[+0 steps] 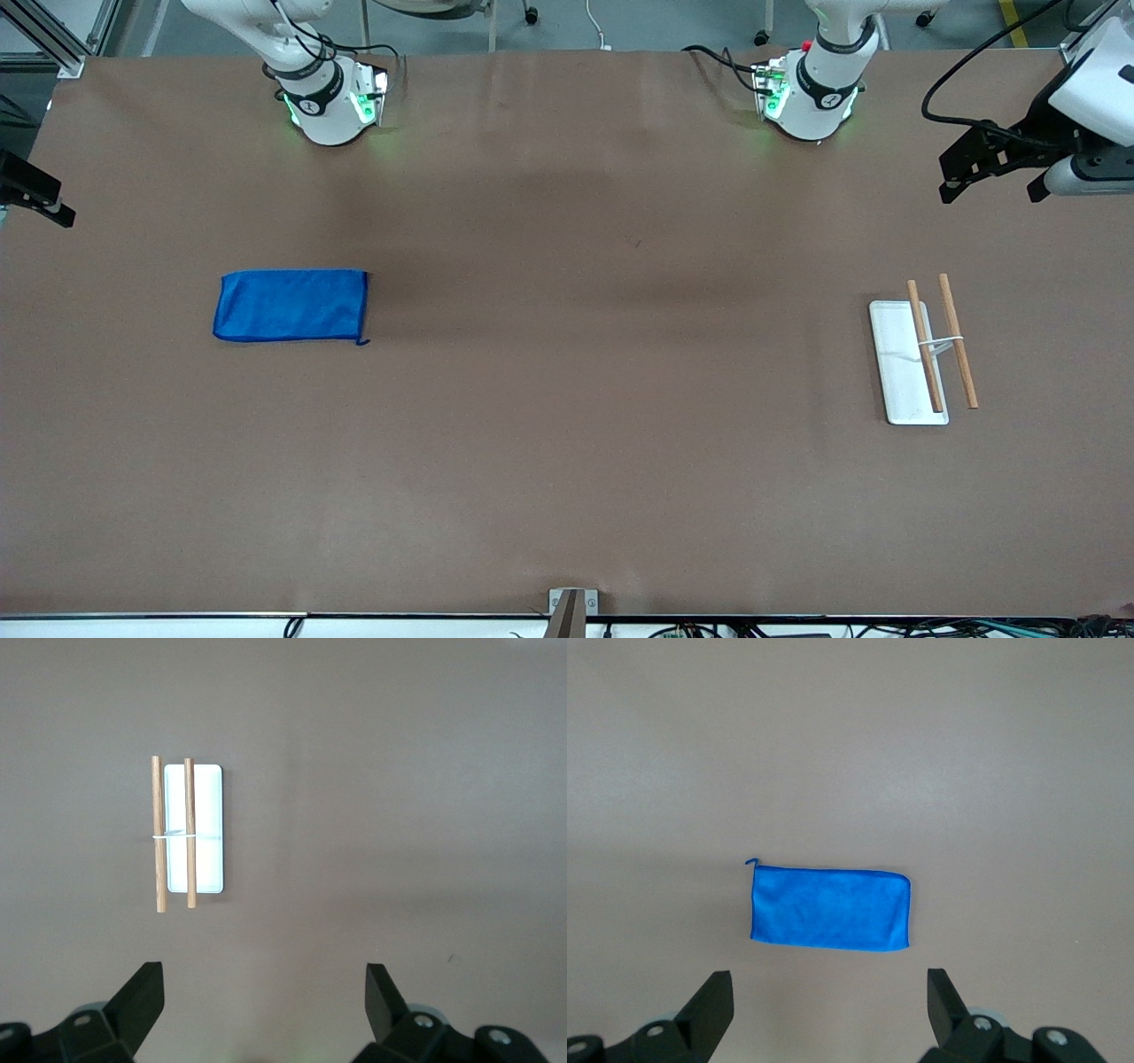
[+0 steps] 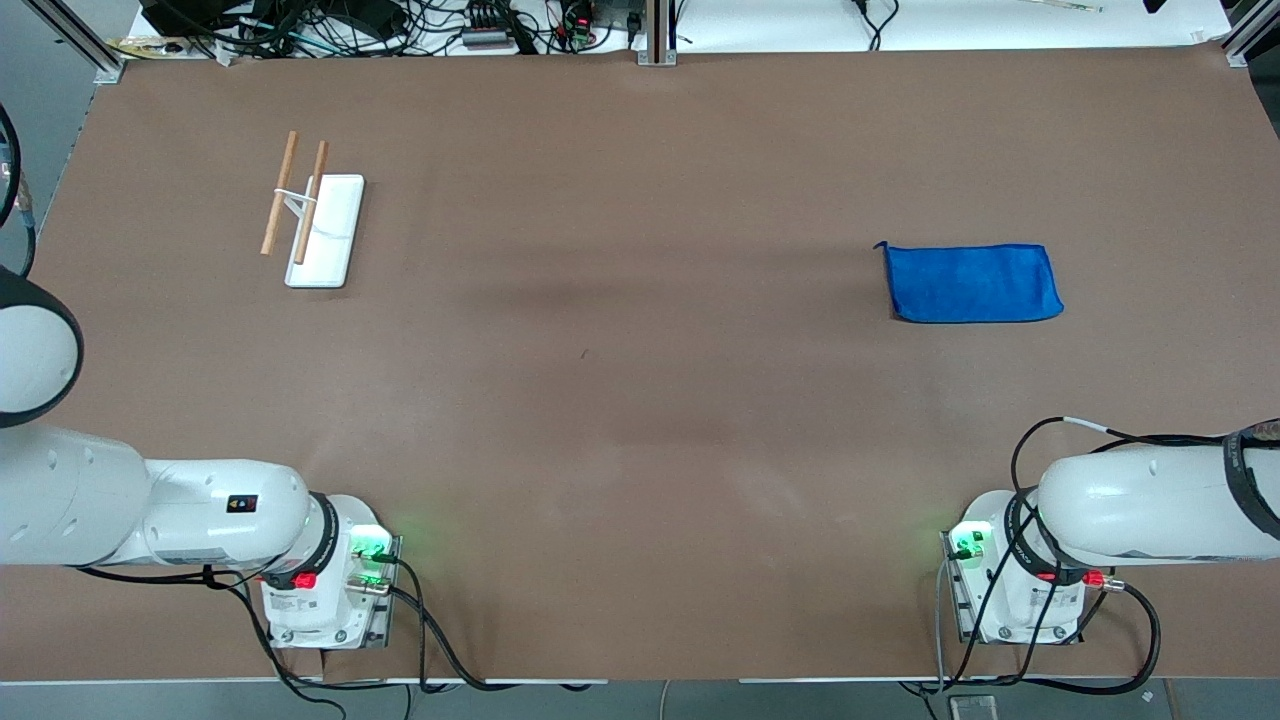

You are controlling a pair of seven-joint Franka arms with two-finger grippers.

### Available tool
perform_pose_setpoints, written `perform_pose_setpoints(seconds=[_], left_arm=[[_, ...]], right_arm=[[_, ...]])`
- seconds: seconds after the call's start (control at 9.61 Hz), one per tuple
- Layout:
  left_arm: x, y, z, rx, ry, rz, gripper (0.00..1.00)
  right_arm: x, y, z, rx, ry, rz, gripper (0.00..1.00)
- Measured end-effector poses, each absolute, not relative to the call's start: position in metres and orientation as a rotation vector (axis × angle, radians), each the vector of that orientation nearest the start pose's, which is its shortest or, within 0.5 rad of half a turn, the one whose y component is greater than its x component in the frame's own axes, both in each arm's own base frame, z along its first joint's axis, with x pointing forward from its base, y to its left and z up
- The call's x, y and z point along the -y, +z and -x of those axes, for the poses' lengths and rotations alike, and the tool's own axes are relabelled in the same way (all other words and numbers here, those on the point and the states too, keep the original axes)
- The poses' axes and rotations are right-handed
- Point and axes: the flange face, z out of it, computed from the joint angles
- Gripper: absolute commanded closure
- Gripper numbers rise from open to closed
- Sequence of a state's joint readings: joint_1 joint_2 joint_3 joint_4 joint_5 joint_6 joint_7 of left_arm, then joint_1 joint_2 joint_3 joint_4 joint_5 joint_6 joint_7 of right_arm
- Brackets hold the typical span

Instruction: Right arm passes towel to left arm to hang

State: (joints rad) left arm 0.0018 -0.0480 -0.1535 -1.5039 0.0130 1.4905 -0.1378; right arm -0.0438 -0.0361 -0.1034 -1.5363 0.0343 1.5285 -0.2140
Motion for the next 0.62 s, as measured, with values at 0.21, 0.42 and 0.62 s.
perform_pose_setpoints(seconds=[0.21, 0.42, 0.62], left_arm=[[0.081, 0.672, -0.528, -0.020, -0.052, 3.127, 0.00], [0.081, 0.671, -0.531, -0.019, -0.048, 3.128, 0.00], [0.081, 0.668, -0.537, -0.020, -0.043, 3.130, 0.00]], right_arm=[[0.077, 0.656, -0.534, 0.107, -0.052, 3.107, 0.03], [0.077, 0.654, -0.536, 0.105, -0.052, 3.107, 0.03], [0.082, 0.639, -0.542, 0.091, -0.070, 3.110, 0.02]])
